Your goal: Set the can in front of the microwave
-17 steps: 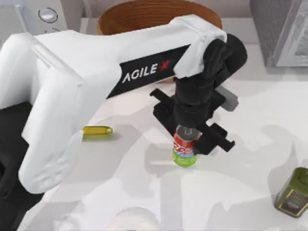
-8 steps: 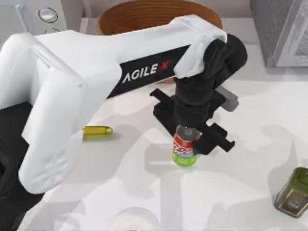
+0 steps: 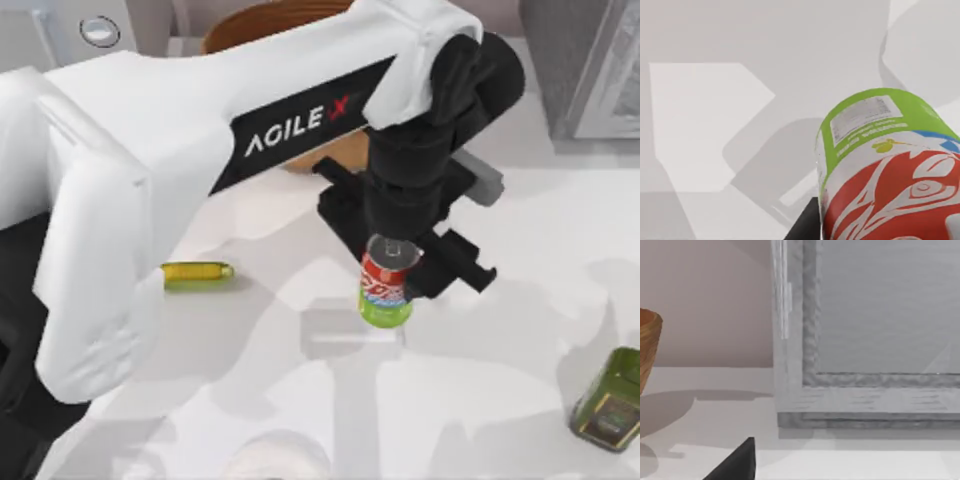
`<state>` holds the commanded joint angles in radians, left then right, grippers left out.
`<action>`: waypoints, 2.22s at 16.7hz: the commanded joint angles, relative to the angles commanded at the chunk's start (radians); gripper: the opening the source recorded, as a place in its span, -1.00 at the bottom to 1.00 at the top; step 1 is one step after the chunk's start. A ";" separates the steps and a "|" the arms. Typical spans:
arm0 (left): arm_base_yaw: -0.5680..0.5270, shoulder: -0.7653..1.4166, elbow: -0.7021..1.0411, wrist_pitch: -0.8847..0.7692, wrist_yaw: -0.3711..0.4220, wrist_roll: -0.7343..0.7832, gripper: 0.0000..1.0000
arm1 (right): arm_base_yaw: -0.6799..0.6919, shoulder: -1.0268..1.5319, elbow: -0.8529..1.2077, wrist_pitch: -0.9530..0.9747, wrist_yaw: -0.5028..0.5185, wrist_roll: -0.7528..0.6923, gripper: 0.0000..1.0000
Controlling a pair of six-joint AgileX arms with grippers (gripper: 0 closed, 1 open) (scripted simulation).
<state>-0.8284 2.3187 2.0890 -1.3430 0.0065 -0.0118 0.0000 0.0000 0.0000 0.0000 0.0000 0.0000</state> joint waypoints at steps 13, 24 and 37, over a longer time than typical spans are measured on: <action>0.349 -0.135 -0.109 -0.045 0.013 0.112 -1.00 | 0.000 0.000 0.000 0.000 0.000 0.000 1.00; 0.992 -0.170 -0.195 -0.006 -0.007 0.238 -1.00 | 0.000 0.000 0.000 0.000 0.000 0.000 1.00; 1.029 -0.131 -0.199 0.071 -0.002 0.242 -1.00 | 0.000 0.000 0.000 0.000 0.000 0.000 1.00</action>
<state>0.2008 2.1881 1.8903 -1.2718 0.0042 0.2301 0.0000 0.0000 0.0000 0.0000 0.0000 0.0000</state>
